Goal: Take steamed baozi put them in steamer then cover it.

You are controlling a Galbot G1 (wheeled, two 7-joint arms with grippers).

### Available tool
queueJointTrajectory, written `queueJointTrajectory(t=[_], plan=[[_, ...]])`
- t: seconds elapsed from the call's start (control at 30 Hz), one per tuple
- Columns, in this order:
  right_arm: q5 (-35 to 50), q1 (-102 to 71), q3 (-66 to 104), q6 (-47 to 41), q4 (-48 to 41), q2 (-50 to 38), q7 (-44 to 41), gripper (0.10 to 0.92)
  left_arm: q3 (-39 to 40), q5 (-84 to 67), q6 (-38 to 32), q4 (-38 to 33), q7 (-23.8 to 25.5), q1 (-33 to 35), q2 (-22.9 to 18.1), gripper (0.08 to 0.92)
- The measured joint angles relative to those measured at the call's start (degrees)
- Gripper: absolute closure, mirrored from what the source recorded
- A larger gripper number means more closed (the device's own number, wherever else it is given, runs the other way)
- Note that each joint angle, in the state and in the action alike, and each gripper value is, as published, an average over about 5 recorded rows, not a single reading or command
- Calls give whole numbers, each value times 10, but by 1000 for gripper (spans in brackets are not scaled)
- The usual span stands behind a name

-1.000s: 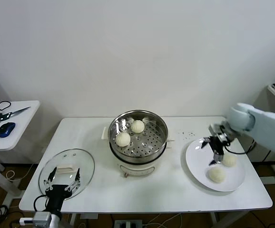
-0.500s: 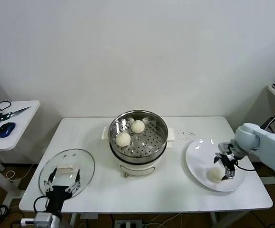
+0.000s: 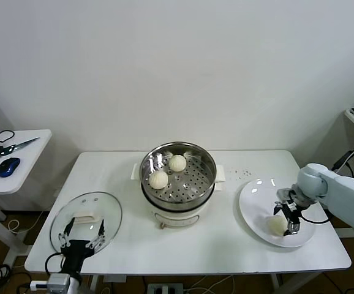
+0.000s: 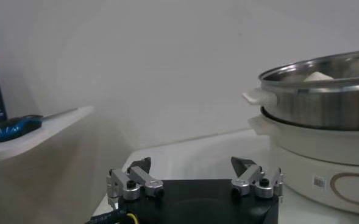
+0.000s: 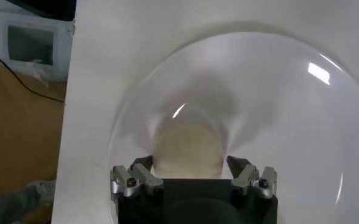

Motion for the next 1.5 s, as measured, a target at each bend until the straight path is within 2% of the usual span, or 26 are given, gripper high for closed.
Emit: queueJointTrajectory(t=[0.33,0.53,0.77,1.13,1.5], plan=[[2,17,-17,4,-4,4,-4,363,1,2,-5,1,0,5,2,177],[12,45,-35,22,-4,6,-3,368,1,0,-7,1,1,6,3,177],[37,153,-101,97,-13,31,-18,356,3,-1,-11,1,5,8,5,177],[78,372,-212,252,-33,146,-53,349,2,-3,-13,1,4,9,5,177],[55,411,-209,342,-25,305,-70,347,-5,-13,-15,2,5,12,7,177]])
